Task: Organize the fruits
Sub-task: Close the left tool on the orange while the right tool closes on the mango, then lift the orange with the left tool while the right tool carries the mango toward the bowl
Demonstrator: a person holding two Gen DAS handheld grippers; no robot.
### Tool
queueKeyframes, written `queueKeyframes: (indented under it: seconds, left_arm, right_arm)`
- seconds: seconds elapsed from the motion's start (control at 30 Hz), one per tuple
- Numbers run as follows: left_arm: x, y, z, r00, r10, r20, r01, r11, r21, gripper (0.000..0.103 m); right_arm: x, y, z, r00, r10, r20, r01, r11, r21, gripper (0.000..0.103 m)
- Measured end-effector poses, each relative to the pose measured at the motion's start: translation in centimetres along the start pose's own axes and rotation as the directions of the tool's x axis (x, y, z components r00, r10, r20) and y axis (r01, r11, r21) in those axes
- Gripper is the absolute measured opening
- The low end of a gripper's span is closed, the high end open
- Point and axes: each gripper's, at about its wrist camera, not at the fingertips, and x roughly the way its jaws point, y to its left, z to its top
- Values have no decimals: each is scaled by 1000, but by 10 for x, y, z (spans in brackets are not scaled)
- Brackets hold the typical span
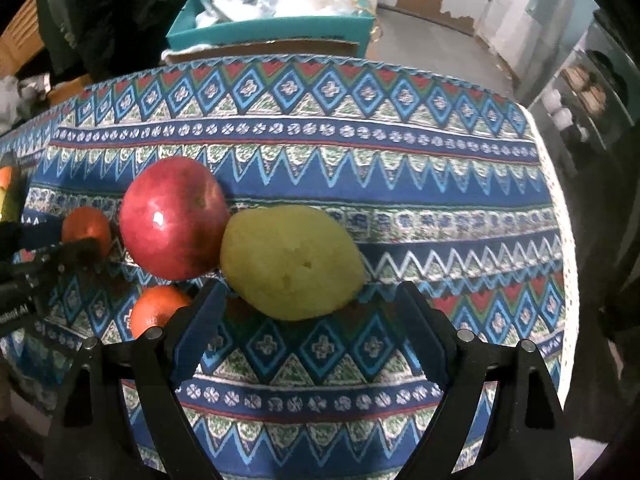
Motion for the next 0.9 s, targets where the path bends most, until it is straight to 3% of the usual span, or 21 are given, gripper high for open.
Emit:
queueKeyframes:
  seconds: [0.13, 0.3, 0.57, 0.63, 0.7, 0.9]
  left_arm:
    - [1, -1, 1, 1000, 2, -3, -2, 1000, 9, 47]
    - [13, -3, -1, 999, -1, -40, 2, 1000, 12, 59]
    - [17, -5, -2, 1000, -8, -24, 9, 1000, 17, 60]
    - [17, -5, 0, 1000, -7, -20, 8, 1000, 22, 60]
    - [18, -6, 0, 999, -38, -21, 39, 999, 23, 45]
    - [17, -15, -4, 1000, -21, -6, 21, 999, 40, 44]
  right_arm:
    - [14, 7, 4, 1000, 9, -18, -10, 999, -40, 86]
    - [30, 13, 7, 999, -1, -32, -1, 997, -74, 86]
    - [44, 17, 10, 1000, 21, -11, -21, 996, -81, 84]
    - [44, 18, 11, 1000, 19, -2, -19, 997, -80, 83]
    - [44, 16, 12, 1000, 20, 5, -20, 997, -70, 83]
    - [38, 8, 5, 999, 39, 28, -39, 999, -7, 82]
